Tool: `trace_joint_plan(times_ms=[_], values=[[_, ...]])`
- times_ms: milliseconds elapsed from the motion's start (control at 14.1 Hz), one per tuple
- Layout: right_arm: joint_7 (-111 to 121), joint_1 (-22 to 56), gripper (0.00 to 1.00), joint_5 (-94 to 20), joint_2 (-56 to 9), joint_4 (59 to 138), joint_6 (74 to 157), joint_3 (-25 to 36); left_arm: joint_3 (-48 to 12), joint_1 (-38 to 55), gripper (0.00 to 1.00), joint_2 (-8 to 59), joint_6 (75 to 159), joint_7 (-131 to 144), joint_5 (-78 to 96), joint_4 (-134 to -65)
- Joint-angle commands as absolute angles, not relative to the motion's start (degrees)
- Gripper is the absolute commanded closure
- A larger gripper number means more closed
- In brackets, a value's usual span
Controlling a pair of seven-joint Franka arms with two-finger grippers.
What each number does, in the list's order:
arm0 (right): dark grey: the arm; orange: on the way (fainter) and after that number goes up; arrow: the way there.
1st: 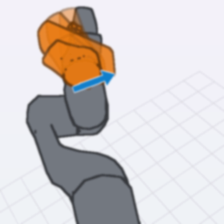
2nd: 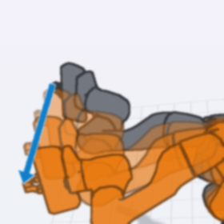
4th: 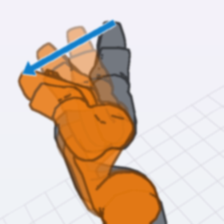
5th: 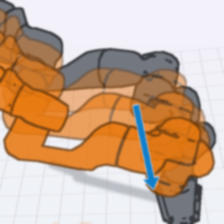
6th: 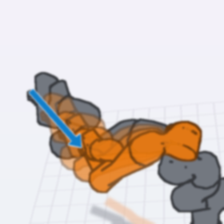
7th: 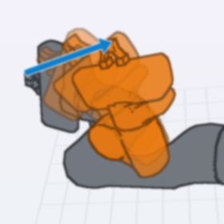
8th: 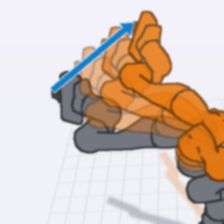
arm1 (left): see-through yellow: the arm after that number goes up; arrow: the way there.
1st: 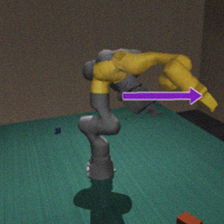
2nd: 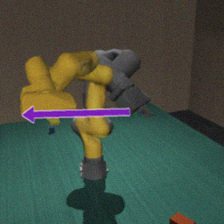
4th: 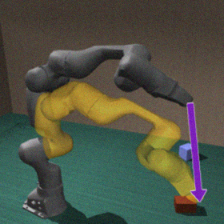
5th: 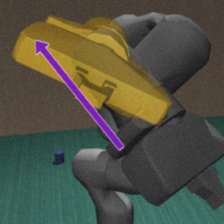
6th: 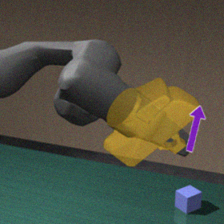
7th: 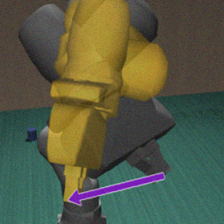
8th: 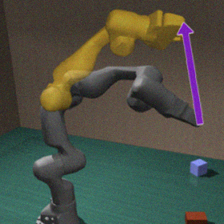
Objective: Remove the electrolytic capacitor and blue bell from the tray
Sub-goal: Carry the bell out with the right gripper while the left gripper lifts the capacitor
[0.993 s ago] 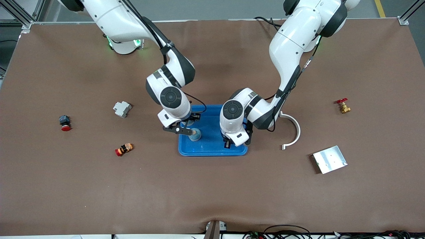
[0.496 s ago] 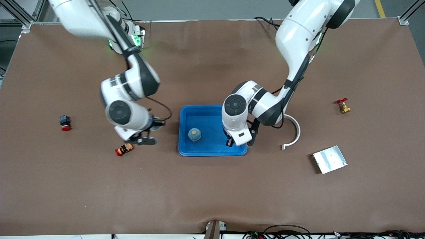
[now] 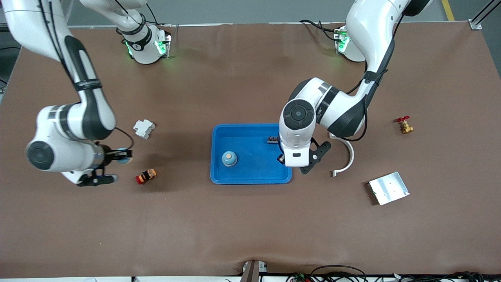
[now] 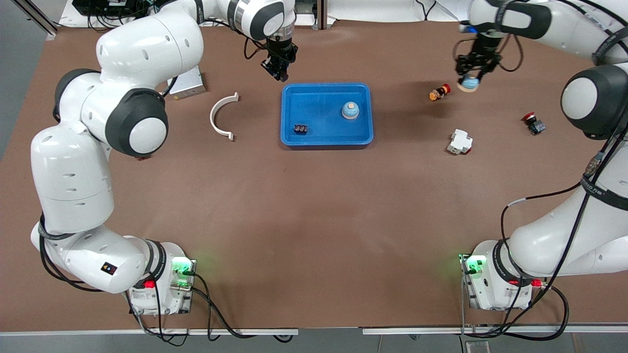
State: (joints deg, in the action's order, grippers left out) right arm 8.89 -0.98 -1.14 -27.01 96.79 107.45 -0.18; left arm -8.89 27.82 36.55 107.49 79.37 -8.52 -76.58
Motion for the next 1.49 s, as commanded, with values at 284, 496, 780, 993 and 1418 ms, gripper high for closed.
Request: trace_joint_plan(times_ms=[284,496,780,993,1418], values=[[23.8,-9.1,0.88,3.3,-22.4,111.9,120.4,1.0,-13.1,21.2,1.00,33.0,110.5,64.2,-7.9,-82.1],[30.3,-9.2,0.88,3.3,-22.7,115.3,126.2,3.9,-13.7,19.7,1.00,33.0,110.6,51.6,-8.0,-82.4],[31.6,-9.2,0.85,3.3,-22.9,116.7,126.5,4.7,-13.6,19.2,1.00,33.7,110.7,44.5,-9.8,-82.4],[31.6,-9.1,0.68,3.3,-23.2,117.2,126.8,5.5,-13.5,18.8,1.00,33.9,111.0,41.0,-10.1,-82.4],[30.8,-9.1,0.00,3.3,-25.3,116.9,128.2,5.8,-13.7,15.4,1.00,26.4,129.0,37.0,-13.5,-99.2]])
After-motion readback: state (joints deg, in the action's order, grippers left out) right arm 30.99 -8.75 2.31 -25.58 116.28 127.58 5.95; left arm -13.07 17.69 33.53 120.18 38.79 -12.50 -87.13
